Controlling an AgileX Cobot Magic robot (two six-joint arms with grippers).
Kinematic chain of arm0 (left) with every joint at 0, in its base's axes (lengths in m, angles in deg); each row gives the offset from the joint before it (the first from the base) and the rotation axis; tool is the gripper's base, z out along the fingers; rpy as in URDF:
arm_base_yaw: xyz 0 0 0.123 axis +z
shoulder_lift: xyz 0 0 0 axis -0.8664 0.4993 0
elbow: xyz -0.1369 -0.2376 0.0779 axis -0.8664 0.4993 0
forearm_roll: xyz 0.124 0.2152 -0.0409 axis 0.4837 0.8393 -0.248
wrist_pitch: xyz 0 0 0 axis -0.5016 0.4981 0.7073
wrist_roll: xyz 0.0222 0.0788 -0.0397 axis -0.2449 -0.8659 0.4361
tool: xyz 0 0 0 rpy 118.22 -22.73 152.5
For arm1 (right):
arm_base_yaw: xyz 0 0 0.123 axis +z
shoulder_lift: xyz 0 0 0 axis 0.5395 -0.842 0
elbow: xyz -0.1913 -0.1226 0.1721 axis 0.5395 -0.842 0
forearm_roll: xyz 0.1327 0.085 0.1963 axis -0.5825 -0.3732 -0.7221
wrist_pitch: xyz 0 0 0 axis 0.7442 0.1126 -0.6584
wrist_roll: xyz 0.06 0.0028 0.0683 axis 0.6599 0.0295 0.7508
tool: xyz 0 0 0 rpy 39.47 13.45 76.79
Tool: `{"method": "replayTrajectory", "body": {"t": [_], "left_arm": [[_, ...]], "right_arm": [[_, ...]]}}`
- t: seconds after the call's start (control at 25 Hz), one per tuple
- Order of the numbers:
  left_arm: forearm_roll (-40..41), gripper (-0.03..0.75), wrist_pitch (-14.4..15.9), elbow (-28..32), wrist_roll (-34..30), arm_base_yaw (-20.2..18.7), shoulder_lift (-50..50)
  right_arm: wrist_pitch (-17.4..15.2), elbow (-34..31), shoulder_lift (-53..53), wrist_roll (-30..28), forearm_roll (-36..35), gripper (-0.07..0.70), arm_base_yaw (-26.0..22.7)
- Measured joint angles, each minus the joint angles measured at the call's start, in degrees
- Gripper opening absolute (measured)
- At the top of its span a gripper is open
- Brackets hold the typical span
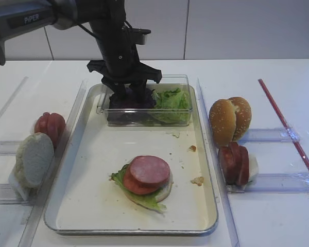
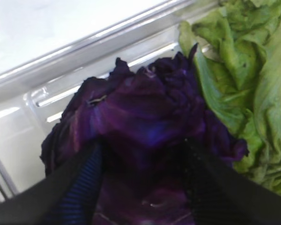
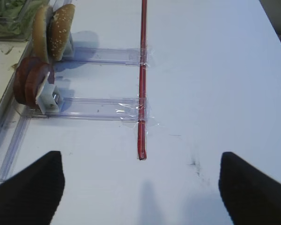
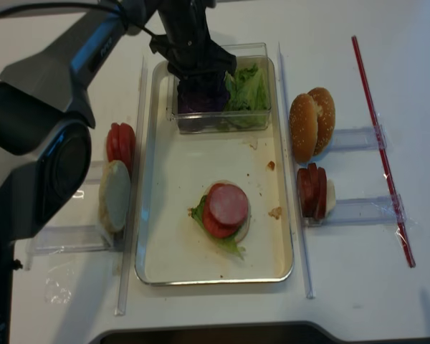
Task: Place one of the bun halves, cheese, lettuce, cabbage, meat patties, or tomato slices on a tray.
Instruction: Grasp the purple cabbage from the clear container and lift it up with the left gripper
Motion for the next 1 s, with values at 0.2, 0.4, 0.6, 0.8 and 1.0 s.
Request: {"method": "replayTrajectory", "body": {"t": [0.2,0.4,0.6,0.8,1.0], "left_arm": [[0.0,0.382,0.0,0.0,0.0,0.0,0.1],[0.1,0.325,-0.1,0.0,0.1,0.0,0.2],[1.4,0.216,-0.6,0.0,0.2,0.0,0.2],[1.9,0.178,-0.5,0.0,0.2,0.0,0.3],[2.8,0.173,-0.5,0.0,0.2,0.0,0.0]], "right_arm": [[0.0,0.0,0.0,0.0,0.0,0.689,0.0],[0.0,0.0,0.0,0.1,0.0,0.689,0.0],[0.0,0.0,0.0,0.1,0.0,0.689,0.0],[0.0,0.0,0.0,0.2,0.1,0.689,0.0],[0.0,0.0,0.0,0.5,0.4,0.689,0.0]]}}
